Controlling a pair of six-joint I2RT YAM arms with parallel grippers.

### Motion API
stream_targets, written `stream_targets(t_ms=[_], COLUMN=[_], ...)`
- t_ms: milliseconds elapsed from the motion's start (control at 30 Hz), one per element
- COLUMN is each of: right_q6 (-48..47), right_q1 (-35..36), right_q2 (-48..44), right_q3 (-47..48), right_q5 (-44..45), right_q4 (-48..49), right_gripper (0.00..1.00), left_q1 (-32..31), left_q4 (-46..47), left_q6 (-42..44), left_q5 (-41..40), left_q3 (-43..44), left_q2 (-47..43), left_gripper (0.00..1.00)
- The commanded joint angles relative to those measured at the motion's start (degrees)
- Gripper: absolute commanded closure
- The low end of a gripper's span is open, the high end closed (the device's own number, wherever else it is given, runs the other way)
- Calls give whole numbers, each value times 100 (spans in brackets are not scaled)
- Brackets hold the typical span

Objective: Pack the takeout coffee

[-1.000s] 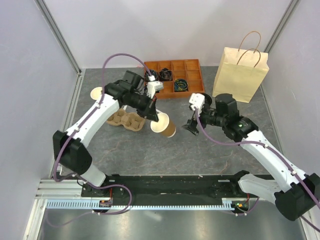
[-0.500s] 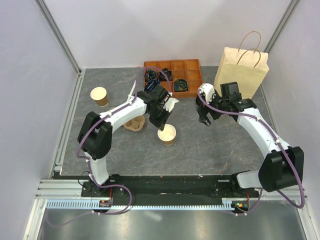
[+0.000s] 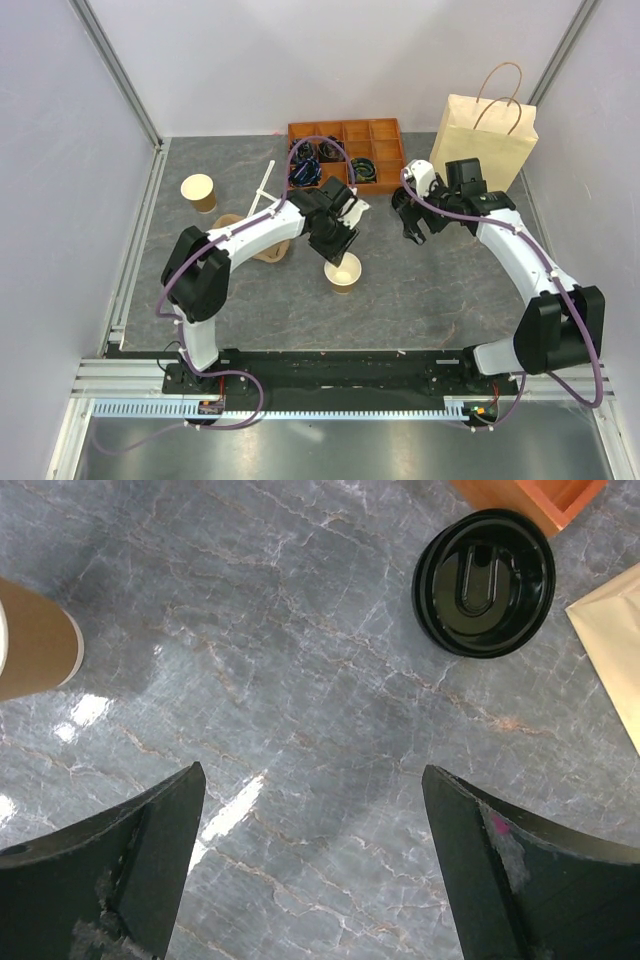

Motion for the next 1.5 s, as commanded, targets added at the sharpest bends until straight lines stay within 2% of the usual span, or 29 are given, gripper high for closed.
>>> stream_targets(t_ms=[0,33,67,100,133,200,267,400,467,600,700,733,767,867,1267,1467], right_q6=[-68,-86,-130,-226,-253,-358,-402,-385,-420,-499,-534,-552,-569,-587,-710,-754], right_q1=[-66,-66,-66,-75,-66,-66,-66,-66,-75,-66,-75,-75,-66,-75,-75,-66], right_q2=[280,368,473,709,859,1332,1772,2468,2749,3128,3383,3444,3549,3699,4104,4043], right_q3=[537,617,714,949,1065,1450,1689,2444,2604,2902,3008,3035,3078,3079,3219,3263], right_q5=[-161,-257,-336,-389,-425,-583,-636,-496,-426,-259,-188,-153,-118,-4,181,181], right_q4=[-61,-97,-219,-316,-386,-624,-720,-870,-897,-888,-888,-871,-862,-748,-510,-484], right_gripper=[2,2,2,2,2,2,5,25,28,36,40,42,43,46,53,52], left_q1=[7,7,15,33,50,120,287,944,1253,2376,2774,2801,2810,2819,2863,2863], left_q4=[-55,-134,-292,-371,-451,-644,-741,-803,-751,-286,654,1065,1226,1535,1430,1473], left_q6=[-89,-80,-54,-45,-45,183,271,228,123,-272,-476,-432,-284,-151,-282,-282], left_q5=[165,218,315,481,552,885,1097,1790,2115,2802,2794,2786,2690,2366,2724,2785], left_q3=[522,628,898,1040,1190,1647,2006,2281,2272,1852,991,780,395,-29,-540,-646], left_q2=[-150,-194,-282,-343,-405,-580,-686,-993,-1099,-1477,-2100,-2432,-2584,-3006,-3244,-3288], left_gripper=[44,41,24,21,12,1,0,0,0,0,0,0,0,0,0,0])
